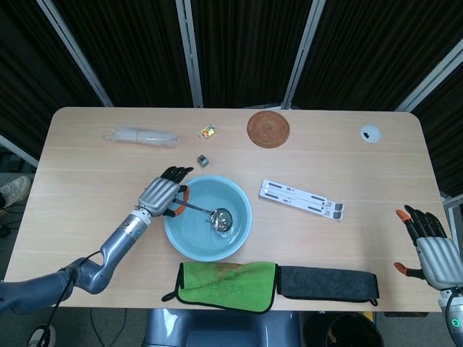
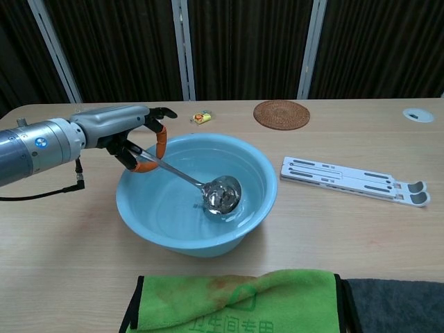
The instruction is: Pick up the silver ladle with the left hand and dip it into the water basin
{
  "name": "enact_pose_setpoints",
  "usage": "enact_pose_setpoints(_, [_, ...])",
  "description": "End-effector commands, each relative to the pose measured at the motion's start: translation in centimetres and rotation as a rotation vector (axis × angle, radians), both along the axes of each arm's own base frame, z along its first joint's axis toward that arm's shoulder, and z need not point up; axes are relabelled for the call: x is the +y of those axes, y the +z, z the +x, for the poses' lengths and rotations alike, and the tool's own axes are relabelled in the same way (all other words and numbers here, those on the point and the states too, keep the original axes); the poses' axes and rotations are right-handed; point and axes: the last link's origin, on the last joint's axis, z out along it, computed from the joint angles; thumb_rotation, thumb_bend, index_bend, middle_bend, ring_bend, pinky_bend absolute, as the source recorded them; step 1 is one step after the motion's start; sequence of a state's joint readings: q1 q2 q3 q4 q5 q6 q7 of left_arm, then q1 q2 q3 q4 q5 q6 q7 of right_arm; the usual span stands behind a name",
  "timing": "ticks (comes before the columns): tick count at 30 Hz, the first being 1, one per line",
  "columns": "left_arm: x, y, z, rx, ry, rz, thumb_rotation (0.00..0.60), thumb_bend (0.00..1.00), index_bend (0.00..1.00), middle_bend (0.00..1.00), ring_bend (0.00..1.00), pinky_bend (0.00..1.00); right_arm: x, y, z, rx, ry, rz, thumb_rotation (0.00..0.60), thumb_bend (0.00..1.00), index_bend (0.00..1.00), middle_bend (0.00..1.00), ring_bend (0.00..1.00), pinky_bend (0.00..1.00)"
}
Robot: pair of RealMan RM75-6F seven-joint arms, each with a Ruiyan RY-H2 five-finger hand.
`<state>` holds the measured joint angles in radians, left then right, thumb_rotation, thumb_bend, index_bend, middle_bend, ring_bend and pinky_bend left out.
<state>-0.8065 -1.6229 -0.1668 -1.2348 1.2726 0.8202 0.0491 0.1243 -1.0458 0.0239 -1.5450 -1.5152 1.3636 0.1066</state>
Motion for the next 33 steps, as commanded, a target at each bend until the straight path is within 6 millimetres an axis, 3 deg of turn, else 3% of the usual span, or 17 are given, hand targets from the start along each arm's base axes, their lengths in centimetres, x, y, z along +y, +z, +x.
enact_pose_setpoints(1, [-0.4,0.4,-0.7,0.023,0.023,-0.030,0.600,0.44,0.66,0.00,0.00,0.00,0.1,0.0,0.0,0.000,0.002,-0.001,0.600,0.02,0.06,0.00,0.00,0.00])
enact_pose_setpoints(18, [-2.6,5.4,0.1,-0.062,0.140,-0.134,0.600,0.44,0.66,0.00,0.00,0.00,0.9,-0.4,0.6,0.027,0.040,-0.026,0.600,0.02,0.06,0.00,0.00,0.00])
enact_pose_setpoints(27, [-3.4,7.0,-0.2,-0.094,0.190,-0.169,0.600,0.44,0.66,0.00,0.00,0.00,1.2,-0.3,0.6,0.024,0.039,-0.028,0.600,0.02,0.06,0.00,0.00,0.00])
enact_pose_setpoints(33, [-3.6,6.9,-0.4,-0.103,0.192,-0.177,0.600,0.44,0.66,0.00,0.00,0.00,1.5,0.0,0.6,0.022,0.043,-0.038,0.600,0.02,0.06,0.00,0.00,0.00])
